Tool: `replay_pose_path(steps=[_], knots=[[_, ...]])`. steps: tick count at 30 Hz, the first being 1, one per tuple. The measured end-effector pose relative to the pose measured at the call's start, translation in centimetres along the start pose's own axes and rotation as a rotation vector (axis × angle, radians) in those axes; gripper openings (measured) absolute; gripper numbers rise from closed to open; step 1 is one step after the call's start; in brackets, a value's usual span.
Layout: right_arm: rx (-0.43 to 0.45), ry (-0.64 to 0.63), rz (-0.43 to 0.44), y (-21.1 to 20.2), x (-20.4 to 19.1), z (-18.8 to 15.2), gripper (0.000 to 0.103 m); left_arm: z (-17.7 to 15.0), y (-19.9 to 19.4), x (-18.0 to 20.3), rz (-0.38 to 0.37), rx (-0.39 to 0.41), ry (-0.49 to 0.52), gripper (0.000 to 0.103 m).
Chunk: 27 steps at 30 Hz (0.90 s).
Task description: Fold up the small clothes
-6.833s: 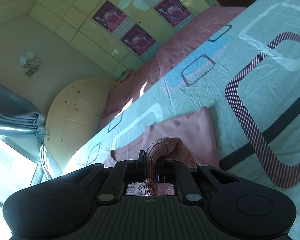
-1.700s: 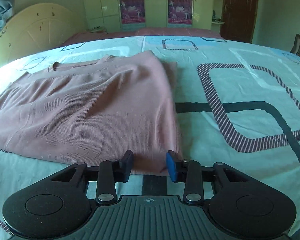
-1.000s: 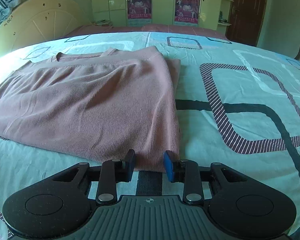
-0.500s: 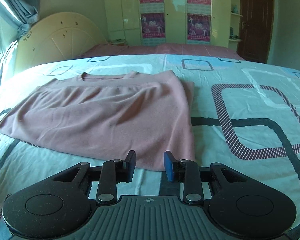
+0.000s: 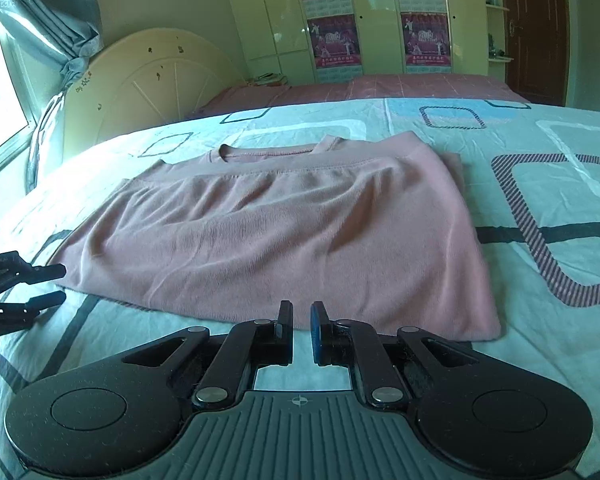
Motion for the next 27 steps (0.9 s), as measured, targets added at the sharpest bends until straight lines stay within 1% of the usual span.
replay_pose_path(steps=[4, 8, 9, 11, 12, 13, 15, 17, 18, 19, 21, 23, 24, 25, 26, 27], knots=[[-0.007, -0.008, 0.028, 2.6, -2.4, 3.1, 0.01, 2.4, 1.8, 0.1, -0.031, 0.011, -0.021, 0.04], [-0.012, -0.014, 0.042, 5.3, -4.8, 5.9, 0.01, 3.7, 3.2, 0.5, -0.051, 0.019, -0.024, 0.038], [-0.014, -0.016, 0.042, 5.9, -5.2, 6.4, 0.01, 3.9, 3.4, 0.5, -0.052, 0.021, -0.025, 0.035], [-0.027, -0.029, 0.044, 7.0, -6.2, 7.4, 0.01, 4.4, 3.9, 0.4, -0.04, 0.02, -0.025, 0.024], [-0.031, -0.039, 0.04, 7.5, -6.5, 7.6, 0.01, 4.5, 4.2, 0.2, -0.038, 0.016, -0.029, 0.016], [-0.037, -0.048, 0.036, 7.9, -6.8, 7.8, 0.01, 4.7, 4.3, -0.1, -0.045, 0.014, -0.034, 0.01], [-0.07, -0.066, 0.0, 9.1, -7.1, 8.1, 0.01, 4.6, 3.5, 0.0, -0.071, 0.028, -0.046, 0.008], [-0.122, -0.079, -0.04, 10.4, -6.9, 7.7, 0.01, 4.5, 1.7, 1.2, -0.128, 0.083, 0.017, 0.007], [-0.126, -0.081, -0.045, 10.6, -6.7, 7.6, 0.01, 4.5, 1.3, 1.3, -0.119, 0.096, 0.045, 0.007], [-0.127, -0.081, -0.043, 10.7, -6.5, 7.6, 0.01, 4.6, 1.4, 1.1, -0.096, 0.083, 0.051, 0.007], [-0.118, -0.079, -0.044, 10.3, -6.6, 7.9, 0.01, 4.7, 2.2, 0.0, -0.055, 0.042, 0.036, 0.008], [-0.07, -0.094, -0.015, 9.3, -7.4, 8.2, 0.01, 4.4, 2.5, -1.1, -0.07, 0.022, 0.007, 0.011], [-0.066, -0.103, -0.003, 9.2, -7.6, 8.1, 0.01, 4.4, 2.6, -1.3, -0.083, 0.022, -0.007, 0.013], [-0.082, -0.115, -0.007, 9.5, -7.8, 7.9, 0.01, 4.3, 2.6, -1.4, -0.092, 0.025, -0.016, 0.012], [-0.132, -0.126, -0.038, 10.6, -7.7, 7.4, 0.01, 4.2, 2.5, -1.4, -0.095, 0.028, -0.019, 0.014], [-0.142, -0.13, -0.044, 11.2, -7.5, 7.1, 0.01, 4.2, 2.5, -1.2, -0.092, 0.03, -0.02, 0.016]])
Point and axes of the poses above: each gripper's, at about its wrist camera, not at the fingertips, and y roughly the way its jaws point, x to its right, z to its top, the point moved 5 cm from there along y, roughly the way its jaws point, and after that the axes turned 15 degrees about -x, right-handed, at the moved point
